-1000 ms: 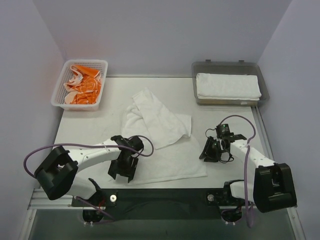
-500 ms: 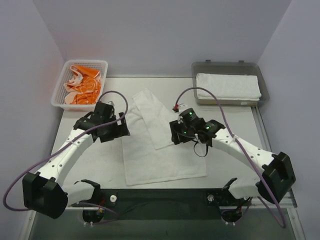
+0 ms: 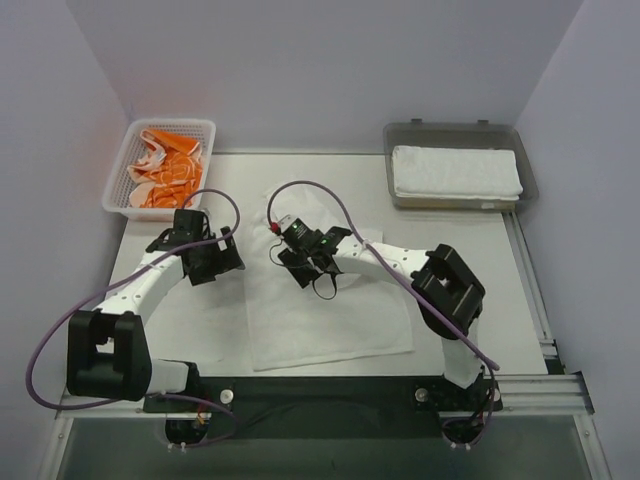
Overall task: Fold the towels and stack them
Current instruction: Fold the towel
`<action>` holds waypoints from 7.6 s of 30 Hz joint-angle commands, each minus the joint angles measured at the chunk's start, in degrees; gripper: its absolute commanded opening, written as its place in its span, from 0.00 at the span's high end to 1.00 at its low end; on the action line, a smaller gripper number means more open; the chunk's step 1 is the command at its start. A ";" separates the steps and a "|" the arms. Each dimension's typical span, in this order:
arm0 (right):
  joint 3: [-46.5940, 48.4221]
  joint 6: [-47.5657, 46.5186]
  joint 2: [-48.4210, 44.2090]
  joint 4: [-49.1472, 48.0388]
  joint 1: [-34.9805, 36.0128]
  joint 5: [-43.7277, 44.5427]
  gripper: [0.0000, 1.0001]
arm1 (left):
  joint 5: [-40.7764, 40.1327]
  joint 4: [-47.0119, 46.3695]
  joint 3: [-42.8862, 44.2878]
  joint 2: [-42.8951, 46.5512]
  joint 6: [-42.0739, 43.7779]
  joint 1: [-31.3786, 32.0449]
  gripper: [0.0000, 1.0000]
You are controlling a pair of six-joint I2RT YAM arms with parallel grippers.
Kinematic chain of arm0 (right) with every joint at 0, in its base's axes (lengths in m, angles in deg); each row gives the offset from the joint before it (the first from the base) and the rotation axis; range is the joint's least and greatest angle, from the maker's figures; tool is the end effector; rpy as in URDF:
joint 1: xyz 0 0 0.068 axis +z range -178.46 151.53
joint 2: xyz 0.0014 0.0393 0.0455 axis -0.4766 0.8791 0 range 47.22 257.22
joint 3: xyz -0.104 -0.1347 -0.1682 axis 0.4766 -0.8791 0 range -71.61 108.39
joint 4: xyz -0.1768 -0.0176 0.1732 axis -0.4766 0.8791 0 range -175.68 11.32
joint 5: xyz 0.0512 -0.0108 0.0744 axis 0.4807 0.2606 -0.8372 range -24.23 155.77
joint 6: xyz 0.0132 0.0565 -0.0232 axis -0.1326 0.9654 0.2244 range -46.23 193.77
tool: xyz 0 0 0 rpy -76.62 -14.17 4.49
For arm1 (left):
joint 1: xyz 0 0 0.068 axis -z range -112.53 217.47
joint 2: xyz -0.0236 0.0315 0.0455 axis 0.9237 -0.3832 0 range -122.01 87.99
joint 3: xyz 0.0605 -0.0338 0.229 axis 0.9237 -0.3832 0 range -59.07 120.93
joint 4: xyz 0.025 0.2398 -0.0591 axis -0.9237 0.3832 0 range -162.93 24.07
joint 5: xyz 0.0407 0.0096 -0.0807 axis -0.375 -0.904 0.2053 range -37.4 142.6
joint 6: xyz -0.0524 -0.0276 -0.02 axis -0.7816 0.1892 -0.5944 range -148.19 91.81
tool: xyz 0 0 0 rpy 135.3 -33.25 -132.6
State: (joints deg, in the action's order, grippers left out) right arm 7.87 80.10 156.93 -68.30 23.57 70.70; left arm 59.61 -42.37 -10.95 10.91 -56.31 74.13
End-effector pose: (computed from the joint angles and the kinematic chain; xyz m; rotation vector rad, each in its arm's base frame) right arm 0.2547 0.3196 0.1752 -0.9065 2.2554 0.3683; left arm 0.2589 -0.0362 0.1731 -0.4491 2.6076 -0.3700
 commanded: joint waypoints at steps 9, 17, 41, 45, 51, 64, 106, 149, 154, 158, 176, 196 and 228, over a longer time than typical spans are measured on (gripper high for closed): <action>6.39 1.14 7.53 6.08 2.90 5.09 0.51 | -0.24 -5.78 -0.92 2.11 2.37 -1.47 0.03; 7.09 1.58 9.03 7.57 3.43 10.10 0.65 | 0.29 -6.13 -1.36 2.46 2.28 -1.47 0.03; 7.88 0.09 4.20 11.44 1.85 18.01 0.73 | 1.34 -6.48 -1.62 2.28 2.19 -1.47 0.03; 7.79 1.31 3.84 12.14 1.58 19.76 0.73 | 1.34 -6.48 -1.54 2.11 2.10 -1.47 0.03; 7.27 2.90 3.75 12.06 0.62 17.31 0.75 | 1.78 -6.48 -1.54 1.93 2.02 -1.47 0.03; 7.70 4.57 6.74 12.14 0.44 11.33 0.79 | 2.40 -6.48 -1.54 1.49 1.93 -1.47 0.02; 0.76 0.35 -3.01 4.76 -2.29 -1.50 1.00 | 1.61 -18.45 58.13 -57.55 11.42 3.19 0.28; 0.76 -1.13 -3.97 4.85 -4.03 1.21 1.00 | 16.11 -12.72 59.99 -59.42 10.11 0.73 1.00; 1.90 -4.39 -6.43 5.38 -8.25 4.65 1.00 | 16.81 -14.91 59.64 -52.75 5.80 -1.38 1.00; 2.08 -8.25 -10.73 5.99 -10.81 8.60 1.00 | 17.60 -15.45 59.11 -47.03 0.97 -3.23 1.00; -6.97 -15.47 -35.96 6.96 -11.95 15.46 1.00 | 19.89 -15.01 18.10 4.60 -19.42 -4.99 1.00; 29.40 -48.31 -1.55 -19.29 -17.93 19.85 1.00 | 11.19 -15.97 39.41 -6.32 -20.48 -14.20 1.00; 39.70 -65.12 15.09 -65.20 -22.85 9.75 0.99 | 20.07 -23.45 41.09 -10.64 -21.28 -18.08 1.00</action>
State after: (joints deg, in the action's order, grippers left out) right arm 47.39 16.39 174.35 -125.95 2.98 79.20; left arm 80.11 -62.06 30.40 -2.49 -78.41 57.54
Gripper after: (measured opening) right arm 0.049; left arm 0.033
